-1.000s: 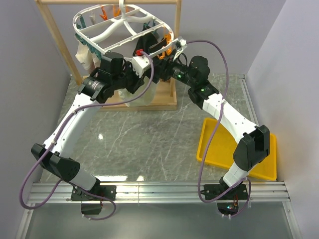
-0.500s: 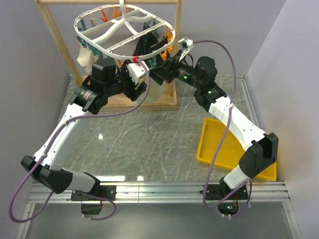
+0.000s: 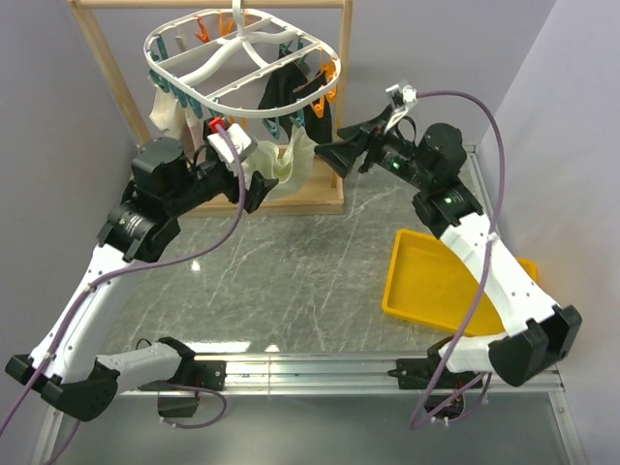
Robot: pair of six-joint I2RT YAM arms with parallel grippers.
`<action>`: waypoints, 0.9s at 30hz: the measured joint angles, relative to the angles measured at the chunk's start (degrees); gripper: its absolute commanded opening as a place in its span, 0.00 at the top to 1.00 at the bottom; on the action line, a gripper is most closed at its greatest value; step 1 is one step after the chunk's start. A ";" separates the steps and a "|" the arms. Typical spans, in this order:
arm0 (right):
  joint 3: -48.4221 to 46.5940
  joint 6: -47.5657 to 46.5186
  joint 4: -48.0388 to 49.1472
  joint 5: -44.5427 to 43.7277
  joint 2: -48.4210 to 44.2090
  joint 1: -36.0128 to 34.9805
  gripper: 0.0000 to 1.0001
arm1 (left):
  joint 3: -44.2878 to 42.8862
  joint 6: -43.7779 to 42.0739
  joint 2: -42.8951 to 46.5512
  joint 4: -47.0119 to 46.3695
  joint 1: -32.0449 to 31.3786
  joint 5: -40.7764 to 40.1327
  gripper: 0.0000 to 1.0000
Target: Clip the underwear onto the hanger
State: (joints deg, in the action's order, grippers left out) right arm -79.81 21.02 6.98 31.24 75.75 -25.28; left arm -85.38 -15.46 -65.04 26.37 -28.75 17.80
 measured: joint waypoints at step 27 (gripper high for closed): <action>28.28 -16.17 -26.29 -11.78 -28.09 9.66 0.00 | 20.52 18.23 10.88 15.91 17.64 -12.37 0.01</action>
State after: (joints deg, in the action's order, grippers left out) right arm -51.53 4.84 -19.31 19.46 47.66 -15.62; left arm -64.86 2.76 -54.15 42.28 -11.11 5.43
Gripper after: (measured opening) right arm 0.996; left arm 0.993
